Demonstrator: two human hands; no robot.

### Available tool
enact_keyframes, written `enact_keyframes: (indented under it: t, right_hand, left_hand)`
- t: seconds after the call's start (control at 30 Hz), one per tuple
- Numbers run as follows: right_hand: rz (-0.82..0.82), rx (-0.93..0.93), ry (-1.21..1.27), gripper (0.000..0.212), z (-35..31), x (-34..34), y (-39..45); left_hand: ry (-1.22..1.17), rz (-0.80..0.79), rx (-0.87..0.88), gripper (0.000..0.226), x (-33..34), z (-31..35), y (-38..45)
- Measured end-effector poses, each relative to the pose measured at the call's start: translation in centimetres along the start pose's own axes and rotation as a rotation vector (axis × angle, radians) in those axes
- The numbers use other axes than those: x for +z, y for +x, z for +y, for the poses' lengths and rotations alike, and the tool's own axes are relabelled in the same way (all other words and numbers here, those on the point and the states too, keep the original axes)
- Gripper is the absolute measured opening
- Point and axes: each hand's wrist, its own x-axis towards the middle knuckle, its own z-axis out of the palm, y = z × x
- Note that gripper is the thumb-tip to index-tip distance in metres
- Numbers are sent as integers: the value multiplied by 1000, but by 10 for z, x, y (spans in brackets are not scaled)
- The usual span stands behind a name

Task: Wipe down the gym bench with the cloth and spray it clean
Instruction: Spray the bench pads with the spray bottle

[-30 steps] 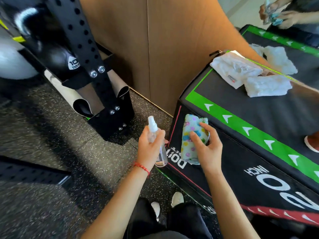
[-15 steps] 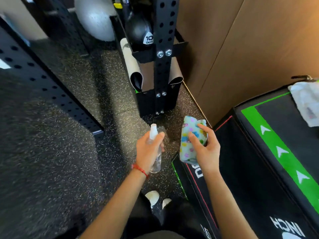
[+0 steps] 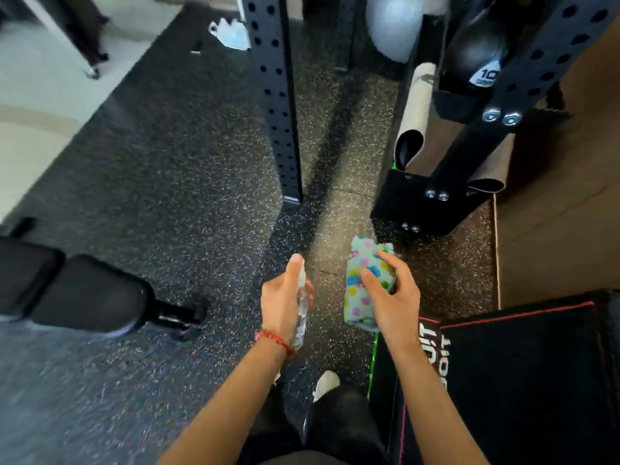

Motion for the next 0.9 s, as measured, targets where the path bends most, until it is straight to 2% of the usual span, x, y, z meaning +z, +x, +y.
enact_keyframes:
  t: [0.3,0.47,0.63,0.8,0.9]
  right_hand:
    - [-363,32,-92,30,-8,107,-24]
    - [-500,8,-185,31,-9,183,-48]
    - [-578,-4,-257,33,-10,258,-75]
    - [-588,23,-317,32,-8,325,-97]
    - [-612,22,-341,33,-9,361,-107]
  left_hand:
    - [-88,334,-9,58,-110,-11,9]
    - [-141,492,-59,62,-194,-21,21]
    - [-199,623,-92,63,-283,-31,48]
    - [-265,697,-127,59,-361,-37,70]
    - [-206,783,-179,63,-398,-38,77]
